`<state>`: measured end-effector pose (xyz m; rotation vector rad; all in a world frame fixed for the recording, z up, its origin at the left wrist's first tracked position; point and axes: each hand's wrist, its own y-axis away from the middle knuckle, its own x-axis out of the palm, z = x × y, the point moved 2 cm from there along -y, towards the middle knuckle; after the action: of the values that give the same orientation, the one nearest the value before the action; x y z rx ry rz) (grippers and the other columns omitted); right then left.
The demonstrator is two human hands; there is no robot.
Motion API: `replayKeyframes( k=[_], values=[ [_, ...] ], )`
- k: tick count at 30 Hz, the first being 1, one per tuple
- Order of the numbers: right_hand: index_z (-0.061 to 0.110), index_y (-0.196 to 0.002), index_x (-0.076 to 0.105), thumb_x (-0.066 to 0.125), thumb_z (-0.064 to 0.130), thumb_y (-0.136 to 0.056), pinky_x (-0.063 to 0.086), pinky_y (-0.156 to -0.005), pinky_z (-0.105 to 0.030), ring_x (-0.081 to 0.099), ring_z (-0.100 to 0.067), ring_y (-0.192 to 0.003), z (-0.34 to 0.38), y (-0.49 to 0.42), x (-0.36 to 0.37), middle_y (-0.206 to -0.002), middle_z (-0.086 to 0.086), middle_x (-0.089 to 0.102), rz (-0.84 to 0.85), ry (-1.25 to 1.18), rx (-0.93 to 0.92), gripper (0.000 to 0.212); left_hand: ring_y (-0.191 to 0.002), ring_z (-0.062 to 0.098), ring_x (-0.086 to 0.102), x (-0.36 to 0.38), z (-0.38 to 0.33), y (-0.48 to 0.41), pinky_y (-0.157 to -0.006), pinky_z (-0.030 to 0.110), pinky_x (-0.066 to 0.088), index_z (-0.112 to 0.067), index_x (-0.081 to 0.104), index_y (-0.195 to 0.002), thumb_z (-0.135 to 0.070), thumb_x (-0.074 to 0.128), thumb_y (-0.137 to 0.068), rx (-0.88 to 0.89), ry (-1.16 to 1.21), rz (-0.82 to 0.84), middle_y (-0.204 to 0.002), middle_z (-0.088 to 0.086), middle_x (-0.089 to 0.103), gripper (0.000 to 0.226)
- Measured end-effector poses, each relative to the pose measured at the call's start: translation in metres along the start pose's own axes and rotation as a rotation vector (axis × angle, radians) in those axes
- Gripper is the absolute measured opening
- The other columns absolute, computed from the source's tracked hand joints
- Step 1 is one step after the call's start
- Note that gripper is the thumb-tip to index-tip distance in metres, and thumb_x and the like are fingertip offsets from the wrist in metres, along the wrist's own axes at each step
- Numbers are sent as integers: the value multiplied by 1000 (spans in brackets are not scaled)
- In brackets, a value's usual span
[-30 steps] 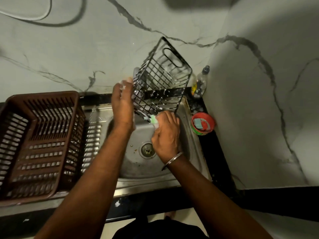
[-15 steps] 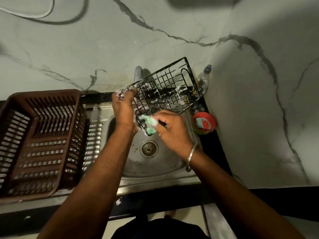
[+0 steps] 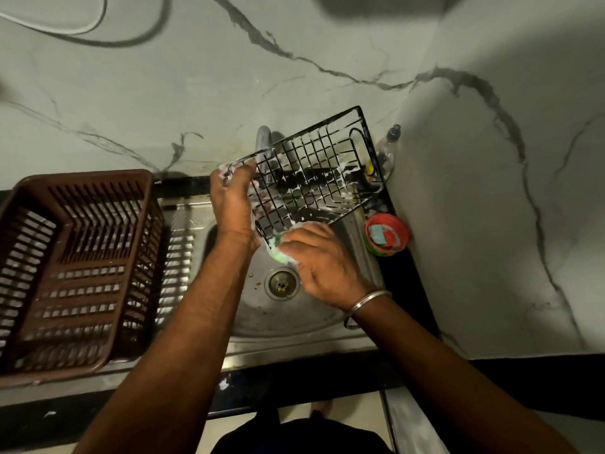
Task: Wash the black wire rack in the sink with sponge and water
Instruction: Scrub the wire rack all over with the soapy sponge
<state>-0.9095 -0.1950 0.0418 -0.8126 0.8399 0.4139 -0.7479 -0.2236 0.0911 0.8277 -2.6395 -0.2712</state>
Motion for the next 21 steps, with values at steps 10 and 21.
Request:
replayKeyframes(
  k=[10,21],
  values=[
    [7,-109,78,53,10,-84,47,-94,-49,62,-30,-107,-5,10,3,-114,-9,70,-125,64,25,35,-97,10,62,-2,2,-11,-83,38,57,-40,53,-99,-22,71,-97,36,-58,26,-108,-12,60,25],
    [4,-109,76,50,12,-90,48,-98,-48,64,-30,-106,-13,19,1,-116,-12,71,-133,116,21,33,-116,43,70,-9,-2,-13,-77,45,63,-18,67,-117,-30,71,-89,52,-88,55,-117,12,75,31]
  ],
)
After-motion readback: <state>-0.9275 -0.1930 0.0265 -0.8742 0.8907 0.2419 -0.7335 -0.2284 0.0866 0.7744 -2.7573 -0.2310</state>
